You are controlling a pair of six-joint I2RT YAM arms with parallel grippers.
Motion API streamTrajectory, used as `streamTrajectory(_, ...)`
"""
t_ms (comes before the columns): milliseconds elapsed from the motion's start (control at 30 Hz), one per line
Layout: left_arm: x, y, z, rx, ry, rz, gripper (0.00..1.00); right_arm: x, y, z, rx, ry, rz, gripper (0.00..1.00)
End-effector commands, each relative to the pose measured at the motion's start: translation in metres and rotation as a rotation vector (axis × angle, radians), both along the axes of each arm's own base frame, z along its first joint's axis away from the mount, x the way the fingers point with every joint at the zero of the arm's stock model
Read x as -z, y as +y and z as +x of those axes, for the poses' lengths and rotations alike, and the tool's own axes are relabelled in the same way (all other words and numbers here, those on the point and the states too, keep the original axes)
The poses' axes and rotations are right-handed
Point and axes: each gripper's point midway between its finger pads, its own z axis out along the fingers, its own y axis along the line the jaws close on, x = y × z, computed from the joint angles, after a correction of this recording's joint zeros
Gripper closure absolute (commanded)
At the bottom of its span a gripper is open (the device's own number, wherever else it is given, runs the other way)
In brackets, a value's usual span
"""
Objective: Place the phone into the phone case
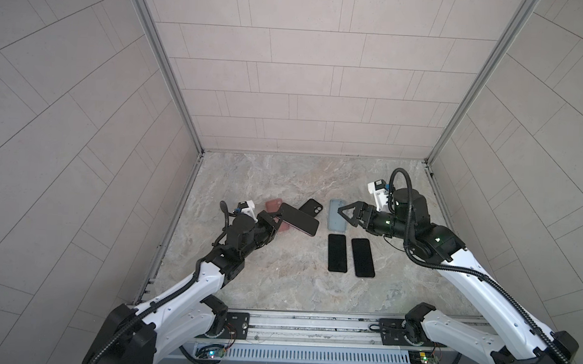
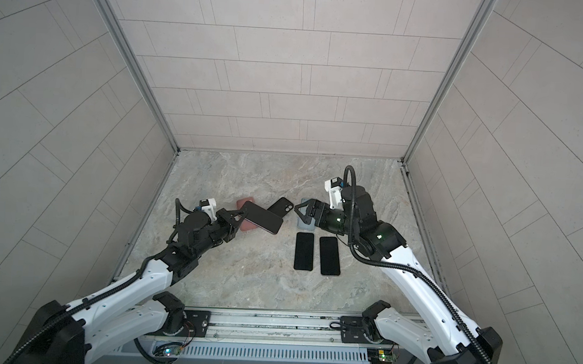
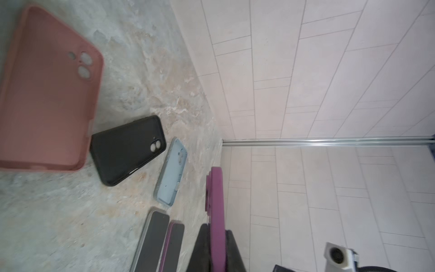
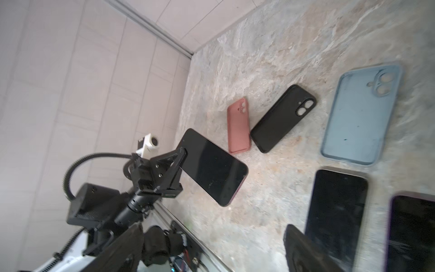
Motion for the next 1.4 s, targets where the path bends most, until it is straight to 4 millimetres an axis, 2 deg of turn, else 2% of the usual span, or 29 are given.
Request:
streamTrajectory(0, -0.081, -0.002, 0.013, -0.032, -0.22, -0.243, 1.0, -0.029, 0.027, 0.016, 0.036, 0.067, 0.354, 0.11)
streamTrajectory(67, -0.086, -0.004, 0.015, -0.025, -0.237, -0.277, 1.0, -0.031, 0.035, 0.02, 0.037, 0.1, 0.48, 0.16)
streamTrajectory(167, -0.085, -0.01, 0.016, 0.002, -0.228, -0.281, 1.0, -0.029, 0.041, 0.023, 0.036, 0.127, 0.555, 0.21)
streamTrajectory(233, -0.086, -0.013, 0.015, 0.021, -0.226, -0.281, 1.0, -0.028, 0.043, 0.025, 0.037, 0.137, 0.575, 0.21)
streamTrajectory(400, -0.093, -0.018, 0.012, 0.058, -0.232, -0.301, 1.0, -0.019, 0.051, 0.033, 0.022, 0.182, 0.604, 0.31)
streamTrajectory(533, -0.098, -0.021, 0.008, 0.086, -0.237, -0.334, 1.0, -0.02, 0.056, 0.041, 0.01, 0.194, 0.651, 0.36)
streamTrajectory(767, -0.102, -0.019, 0.004, 0.091, -0.25, -0.364, 1.0, -0.014, 0.052, 0.036, 0.021, 0.174, 0.532, 0.37)
streamTrajectory(867, -0.102, -0.019, 0.003, 0.092, -0.249, -0.358, 1.0, -0.007, 0.04, 0.029, 0.046, 0.148, 0.37, 0.36)
streamTrajectory(1000, -0.102, -0.019, 0.003, 0.091, -0.248, -0.356, 1.0, 0.013, 0.026, 0.021, 0.063, 0.177, 0.154, 0.36)
streamTrajectory(1133, -0.103, -0.02, 0.003, 0.097, -0.251, -0.356, 1.0, 0.015, 0.037, 0.021, 0.025, 0.197, 0.204, 0.36)
streamTrajectory(1267, -0.103, -0.02, 0.003, 0.095, -0.251, -0.354, 1.0, 0.005, 0.056, 0.024, -0.025, 0.201, 0.322, 0.36)
streamTrajectory(1367, -0.102, -0.02, 0.003, 0.096, -0.247, -0.354, 1.0, 0.002, 0.061, 0.024, -0.042, 0.193, 0.342, 0.36)
